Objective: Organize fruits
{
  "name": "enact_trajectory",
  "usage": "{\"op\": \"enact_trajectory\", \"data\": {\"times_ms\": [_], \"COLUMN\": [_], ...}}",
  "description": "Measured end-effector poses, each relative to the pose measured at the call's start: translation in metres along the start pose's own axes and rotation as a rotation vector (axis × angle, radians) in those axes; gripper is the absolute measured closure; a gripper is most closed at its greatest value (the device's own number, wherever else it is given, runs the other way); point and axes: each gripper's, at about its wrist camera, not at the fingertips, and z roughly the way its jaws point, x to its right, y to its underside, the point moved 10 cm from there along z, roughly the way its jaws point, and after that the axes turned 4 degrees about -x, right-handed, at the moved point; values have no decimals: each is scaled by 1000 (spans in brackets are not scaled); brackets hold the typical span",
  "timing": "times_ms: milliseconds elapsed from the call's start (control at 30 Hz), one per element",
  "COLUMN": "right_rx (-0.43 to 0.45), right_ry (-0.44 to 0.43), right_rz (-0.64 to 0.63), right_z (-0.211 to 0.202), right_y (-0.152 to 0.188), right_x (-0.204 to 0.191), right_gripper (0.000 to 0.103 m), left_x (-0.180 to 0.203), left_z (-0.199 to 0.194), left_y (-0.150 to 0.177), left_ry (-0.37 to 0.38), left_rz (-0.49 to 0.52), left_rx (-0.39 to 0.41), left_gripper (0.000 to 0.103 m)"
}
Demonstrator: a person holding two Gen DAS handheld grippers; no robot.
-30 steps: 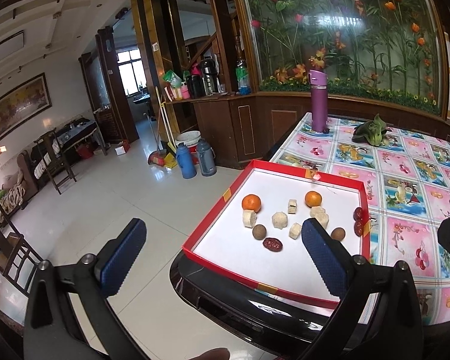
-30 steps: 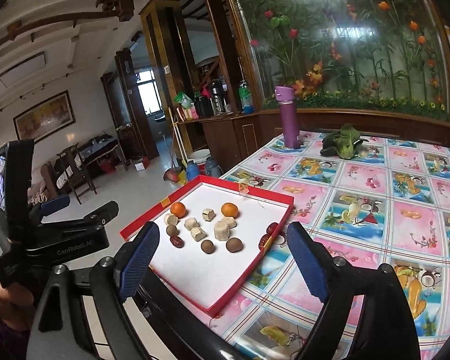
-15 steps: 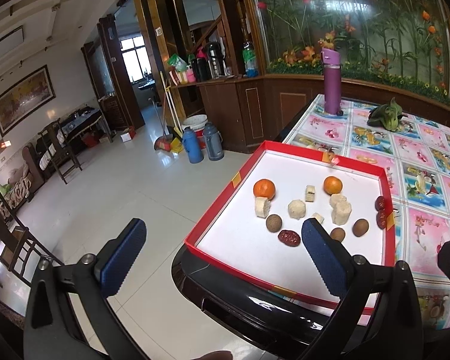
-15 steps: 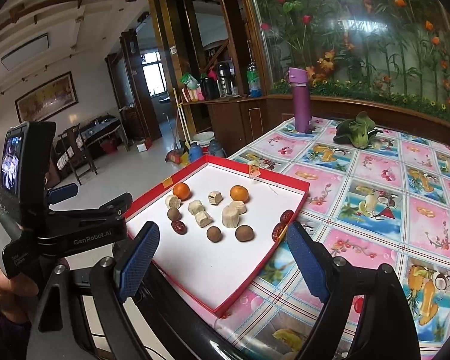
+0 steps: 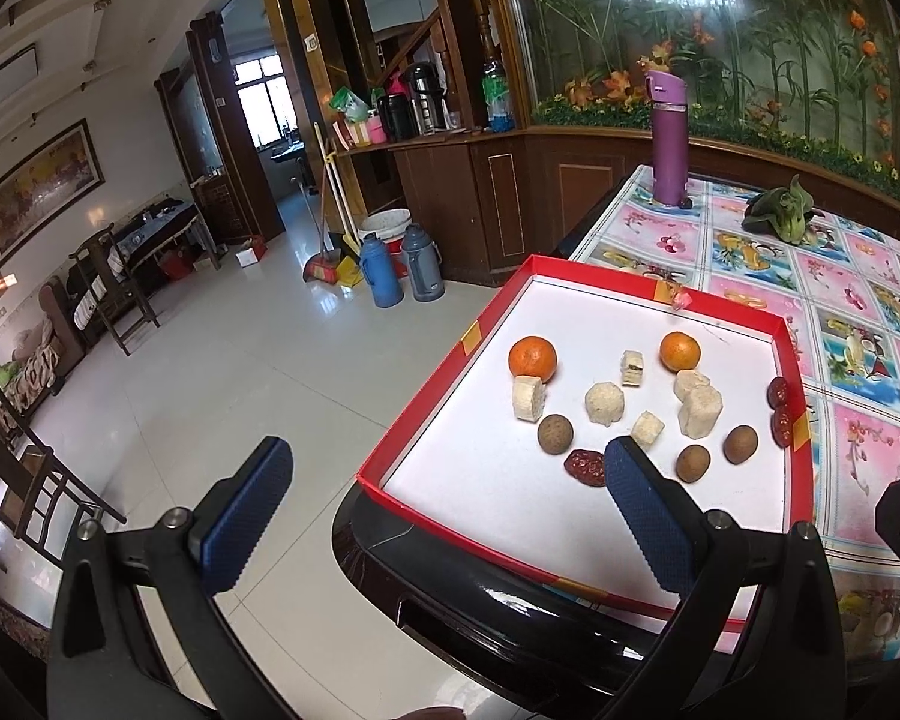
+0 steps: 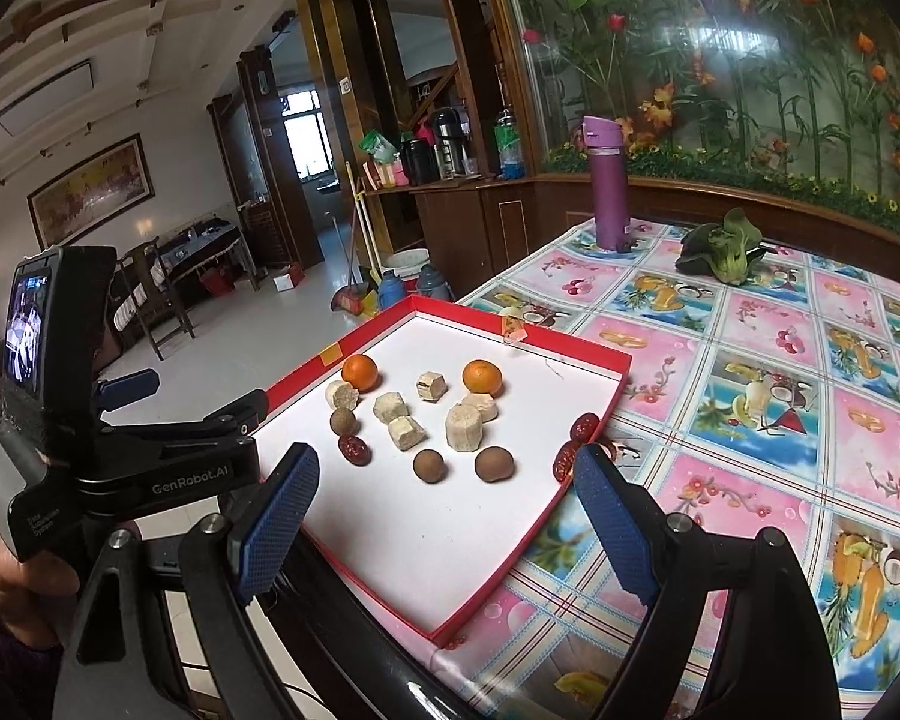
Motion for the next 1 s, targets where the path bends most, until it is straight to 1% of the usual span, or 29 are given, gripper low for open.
{"op": "enact_trajectory", "data": {"times_ms": [467,1000], "right_rx": [10,6], "right_ry": [-12,-16], "right_rz": [-7,2], "right_z": [2,2], "right_y": [-8,-6], "right_x": [-5,-4], "right_gripper": [16,16], "left_x": [-4,-1], "left_z": [6,7], "left_y": [-1,-1], "left_ry": [-3,-2], "left_rz": [-8,1], "left_rx": [-11,-9], "left_gripper": [0,0]}}
